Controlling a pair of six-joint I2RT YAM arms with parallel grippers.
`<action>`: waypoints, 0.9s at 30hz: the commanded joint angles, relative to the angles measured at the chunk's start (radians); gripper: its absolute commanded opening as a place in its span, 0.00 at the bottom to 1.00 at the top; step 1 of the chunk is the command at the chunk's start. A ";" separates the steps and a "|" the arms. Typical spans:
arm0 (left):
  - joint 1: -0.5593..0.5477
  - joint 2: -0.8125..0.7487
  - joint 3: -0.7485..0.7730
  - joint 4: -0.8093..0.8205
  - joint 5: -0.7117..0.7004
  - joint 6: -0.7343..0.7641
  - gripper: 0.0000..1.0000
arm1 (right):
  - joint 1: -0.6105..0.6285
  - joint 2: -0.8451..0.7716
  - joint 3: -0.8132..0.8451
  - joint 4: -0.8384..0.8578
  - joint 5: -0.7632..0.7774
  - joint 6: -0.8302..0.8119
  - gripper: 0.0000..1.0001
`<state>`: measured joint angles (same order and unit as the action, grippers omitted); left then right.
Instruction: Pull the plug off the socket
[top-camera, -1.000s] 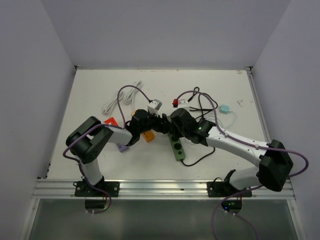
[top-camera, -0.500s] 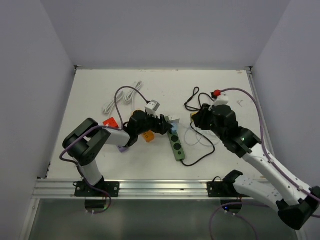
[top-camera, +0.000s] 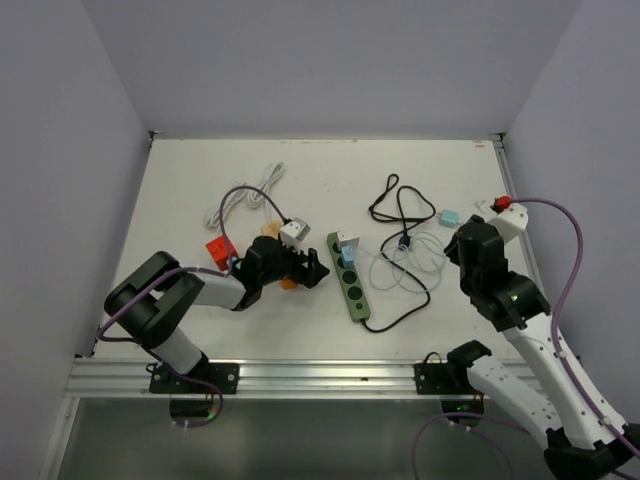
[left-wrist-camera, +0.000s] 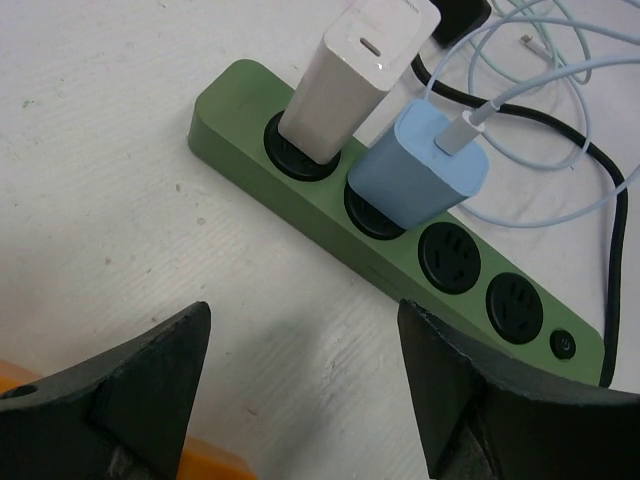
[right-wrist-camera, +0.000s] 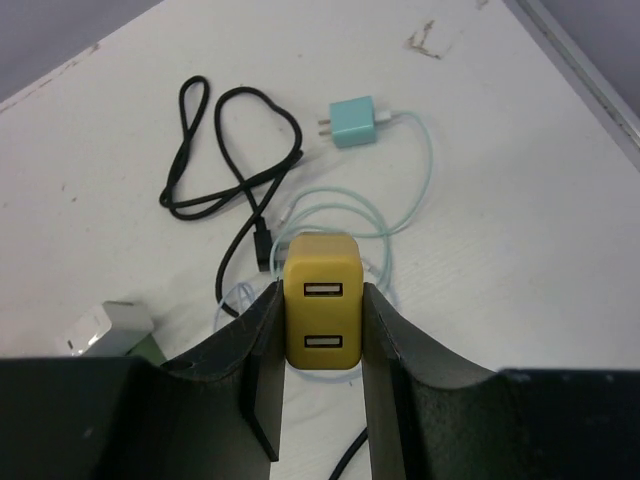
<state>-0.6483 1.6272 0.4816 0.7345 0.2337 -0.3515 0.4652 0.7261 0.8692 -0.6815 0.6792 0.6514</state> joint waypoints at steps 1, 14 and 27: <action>-0.002 -0.064 -0.043 0.003 0.024 0.049 0.80 | -0.062 0.021 -0.018 0.016 0.039 0.053 0.00; -0.008 -0.205 -0.104 0.068 0.058 0.082 0.80 | -0.584 0.188 -0.139 0.232 -0.609 0.073 0.00; -0.010 -0.250 -0.126 0.057 0.009 0.106 0.81 | -0.853 0.334 -0.276 0.395 -0.836 0.116 0.11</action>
<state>-0.6514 1.3975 0.3649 0.7471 0.2642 -0.2844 -0.3805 1.0309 0.5995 -0.3721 -0.0982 0.7467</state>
